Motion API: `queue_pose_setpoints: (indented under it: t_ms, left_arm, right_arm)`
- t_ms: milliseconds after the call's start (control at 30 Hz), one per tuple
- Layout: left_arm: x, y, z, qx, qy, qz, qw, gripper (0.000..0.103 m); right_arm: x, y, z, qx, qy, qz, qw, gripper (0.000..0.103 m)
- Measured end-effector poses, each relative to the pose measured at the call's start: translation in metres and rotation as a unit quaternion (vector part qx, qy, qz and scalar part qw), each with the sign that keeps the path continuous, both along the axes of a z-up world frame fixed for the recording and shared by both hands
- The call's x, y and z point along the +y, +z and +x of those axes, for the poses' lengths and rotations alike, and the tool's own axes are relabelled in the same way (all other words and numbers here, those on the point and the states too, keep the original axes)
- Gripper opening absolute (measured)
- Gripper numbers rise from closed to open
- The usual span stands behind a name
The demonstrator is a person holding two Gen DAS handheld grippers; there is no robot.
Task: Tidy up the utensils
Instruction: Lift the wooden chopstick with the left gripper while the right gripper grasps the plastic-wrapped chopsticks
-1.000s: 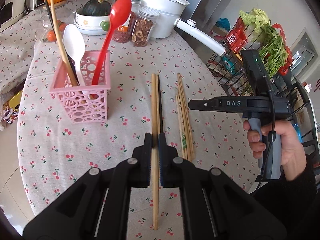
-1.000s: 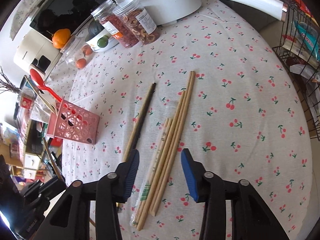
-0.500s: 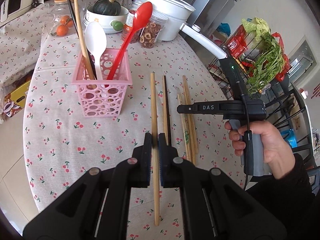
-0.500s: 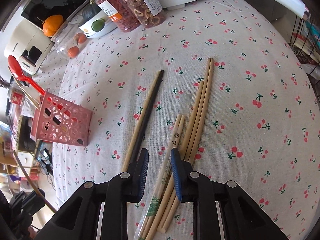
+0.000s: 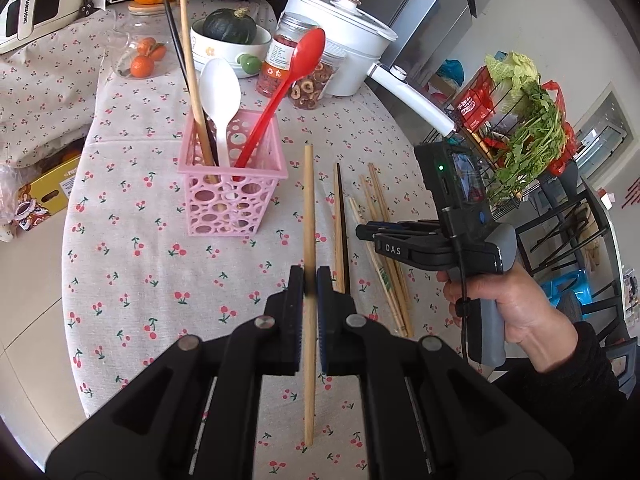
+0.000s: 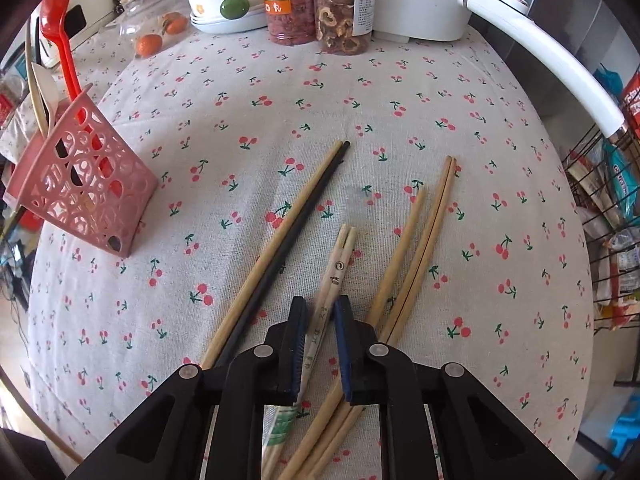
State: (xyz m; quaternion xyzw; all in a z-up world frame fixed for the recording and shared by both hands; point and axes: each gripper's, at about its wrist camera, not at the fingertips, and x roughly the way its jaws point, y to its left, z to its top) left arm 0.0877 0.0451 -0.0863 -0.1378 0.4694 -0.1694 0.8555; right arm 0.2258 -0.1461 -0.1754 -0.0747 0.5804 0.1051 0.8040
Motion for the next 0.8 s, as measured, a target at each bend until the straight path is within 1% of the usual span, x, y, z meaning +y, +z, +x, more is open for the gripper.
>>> queue_pose_setpoints:
  t_ms: [100,233,367,500,600,700,800]
  left_arm:
    - [0.002,0.011,-0.006,-0.022,0.003,0.004,0.9997,0.007]
    - [0.002,0.028,-0.012,-0.059,0.003,0.011,0.9982,0.007]
    - [0.004,0.044,-0.016,-0.09,0.008,0.003,0.9959,0.007]
    - [0.008,0.064,-0.021,-0.126,0.014,-0.01,0.9918,0.007]
    - [0.014,0.082,-0.025,-0.162,0.029,-0.015,0.9863,0.007]
    - [0.019,0.1,-0.025,-0.202,0.05,-0.007,0.978,0.007]
    - [0.026,0.112,-0.022,-0.233,0.074,-0.007,0.9697,0.007]
  right_arm:
    - [-0.008,0.012,-0.007,-0.013,-0.01,0.045,0.999,0.01]
    - [-0.017,0.047,-0.025,-0.056,-0.012,0.091,0.994,0.01]
    - [-0.027,0.09,-0.046,-0.108,-0.005,0.134,0.985,0.01]
    - [-0.028,0.127,-0.065,-0.165,0.006,0.158,0.974,0.009]
    - [-0.025,0.144,-0.07,-0.192,0.016,0.168,0.967,0.007]
    - [-0.023,0.153,-0.074,-0.2,0.026,0.175,0.964,0.007]
    - [-0.024,0.158,-0.075,-0.205,0.027,0.18,0.962,0.006]
